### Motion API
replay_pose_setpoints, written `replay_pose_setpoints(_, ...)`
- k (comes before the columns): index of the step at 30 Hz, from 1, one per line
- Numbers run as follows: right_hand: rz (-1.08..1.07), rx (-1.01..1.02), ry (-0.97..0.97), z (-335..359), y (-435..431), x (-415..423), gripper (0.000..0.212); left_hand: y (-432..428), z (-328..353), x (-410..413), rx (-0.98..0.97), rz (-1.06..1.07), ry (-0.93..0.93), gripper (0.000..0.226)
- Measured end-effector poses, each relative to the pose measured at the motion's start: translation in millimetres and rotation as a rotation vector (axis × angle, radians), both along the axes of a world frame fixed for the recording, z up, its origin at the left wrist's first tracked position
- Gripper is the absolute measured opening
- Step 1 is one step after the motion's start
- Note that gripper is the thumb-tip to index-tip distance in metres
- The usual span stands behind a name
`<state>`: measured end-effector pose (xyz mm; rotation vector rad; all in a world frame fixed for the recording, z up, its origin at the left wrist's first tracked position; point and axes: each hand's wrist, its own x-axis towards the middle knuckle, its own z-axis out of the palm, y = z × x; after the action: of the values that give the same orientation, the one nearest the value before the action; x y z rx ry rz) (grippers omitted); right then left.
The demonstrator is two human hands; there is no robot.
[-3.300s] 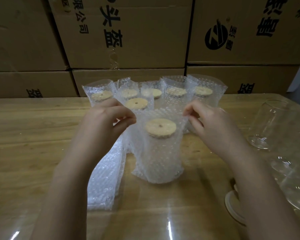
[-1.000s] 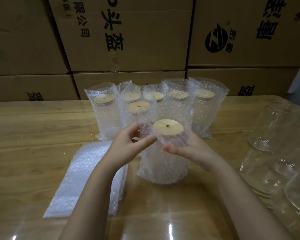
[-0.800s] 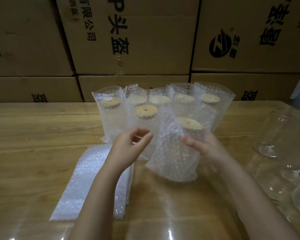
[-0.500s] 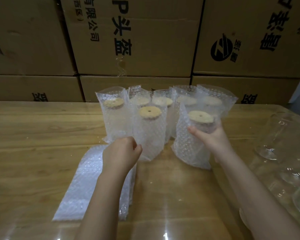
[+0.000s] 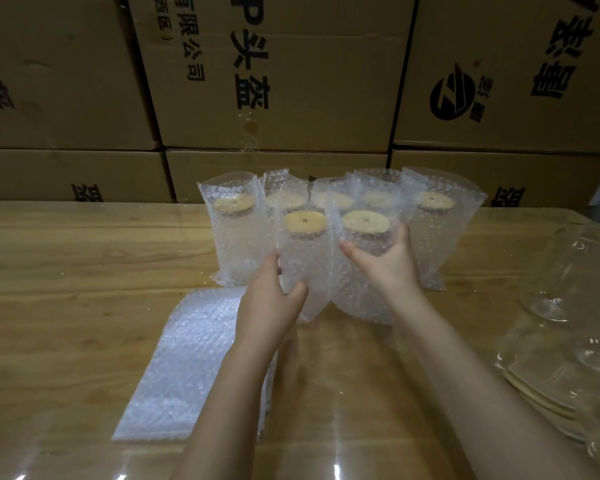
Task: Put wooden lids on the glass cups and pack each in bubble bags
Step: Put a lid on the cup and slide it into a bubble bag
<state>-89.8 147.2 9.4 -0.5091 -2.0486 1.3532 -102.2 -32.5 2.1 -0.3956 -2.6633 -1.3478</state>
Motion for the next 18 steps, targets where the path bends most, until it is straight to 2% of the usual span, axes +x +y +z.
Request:
replay_pose_setpoints(3, 0.013, 0.0, 0.006, 1.0, -0.7, -3.9, 0.1, 2.8, 1.5, 1.2, 0.095, -0.015, -0.024, 0.062)
replay_pose_setpoints(12, 0.13, -0.098, -0.036, -6.4, 3.6, 12.8, 0.113, 4.1, -6.9, -5.0, 0.165, 0.001, -0.057, 0.06)
replay_pose_setpoints(15, 0.094, -0.062, -0.066, -11.0, 13.4, 33.6, 0.118, 0.4, -13.2, -11.9, 0.293, 0.052, -0.214, 0.06)
replay_pose_setpoints(18, 0.121, -0.102, -0.195, -27.7, 17.6, 44.9, 0.109, 2.7, -20.5, -14.2, 0.352, 0.017, -0.405, 0.068)
